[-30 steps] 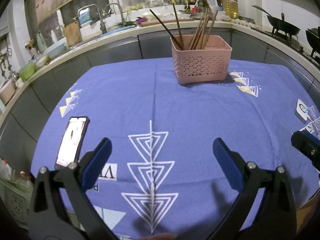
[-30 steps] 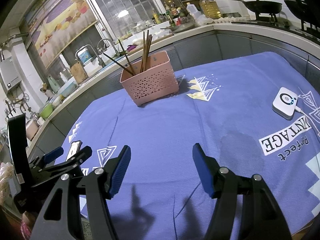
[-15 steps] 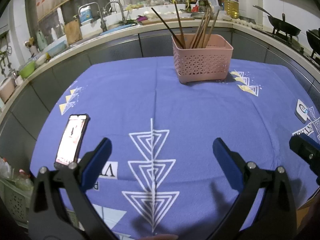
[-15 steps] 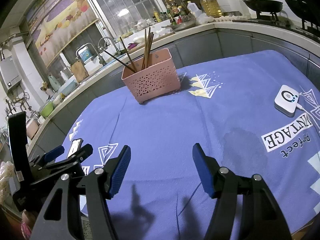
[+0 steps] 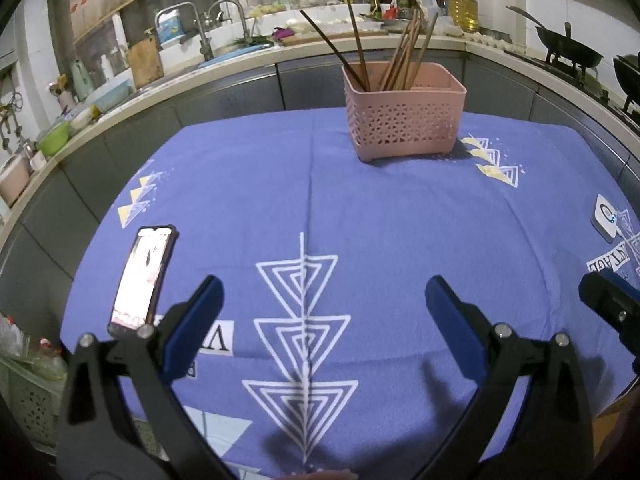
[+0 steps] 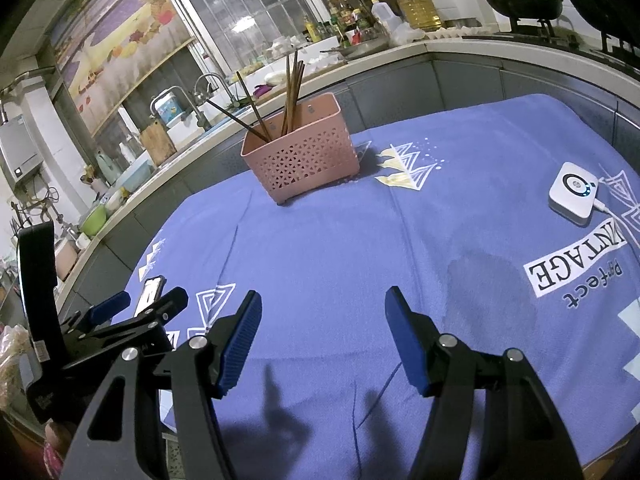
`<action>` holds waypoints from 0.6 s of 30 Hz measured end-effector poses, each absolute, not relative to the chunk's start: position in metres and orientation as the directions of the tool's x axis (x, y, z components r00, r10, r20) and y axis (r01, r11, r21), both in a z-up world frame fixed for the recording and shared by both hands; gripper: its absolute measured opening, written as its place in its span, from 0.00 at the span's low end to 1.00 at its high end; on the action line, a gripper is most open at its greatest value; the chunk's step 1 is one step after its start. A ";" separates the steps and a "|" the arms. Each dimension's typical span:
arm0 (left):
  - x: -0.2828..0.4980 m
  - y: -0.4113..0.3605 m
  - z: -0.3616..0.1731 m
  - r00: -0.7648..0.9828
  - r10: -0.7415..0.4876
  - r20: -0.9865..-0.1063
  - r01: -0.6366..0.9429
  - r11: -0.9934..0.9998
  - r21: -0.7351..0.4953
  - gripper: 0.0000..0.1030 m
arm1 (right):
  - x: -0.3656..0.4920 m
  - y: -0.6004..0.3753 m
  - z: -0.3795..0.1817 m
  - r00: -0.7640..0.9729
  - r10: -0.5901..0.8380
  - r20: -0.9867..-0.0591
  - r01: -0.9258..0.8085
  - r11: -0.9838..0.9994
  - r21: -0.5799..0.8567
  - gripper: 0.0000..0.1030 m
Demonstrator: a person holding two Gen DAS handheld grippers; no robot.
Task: Organize utensils
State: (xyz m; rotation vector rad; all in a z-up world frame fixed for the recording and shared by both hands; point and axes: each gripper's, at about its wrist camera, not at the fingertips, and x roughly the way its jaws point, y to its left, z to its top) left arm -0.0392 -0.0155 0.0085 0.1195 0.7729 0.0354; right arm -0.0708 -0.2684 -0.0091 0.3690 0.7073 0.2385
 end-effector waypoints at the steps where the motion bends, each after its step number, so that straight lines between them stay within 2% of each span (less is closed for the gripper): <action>1: -0.040 -0.016 0.008 0.715 0.075 -0.695 0.013 0.993 0.121 0.94 | -0.071 -0.268 -0.009 0.737 0.335 -0.587 -0.088 0.909 0.408 0.63; 18: -0.039 -0.014 0.006 0.705 0.075 -0.705 0.011 0.993 0.116 0.94 | -0.071 -0.267 -0.010 0.738 0.338 -0.583 -0.087 0.906 0.415 0.63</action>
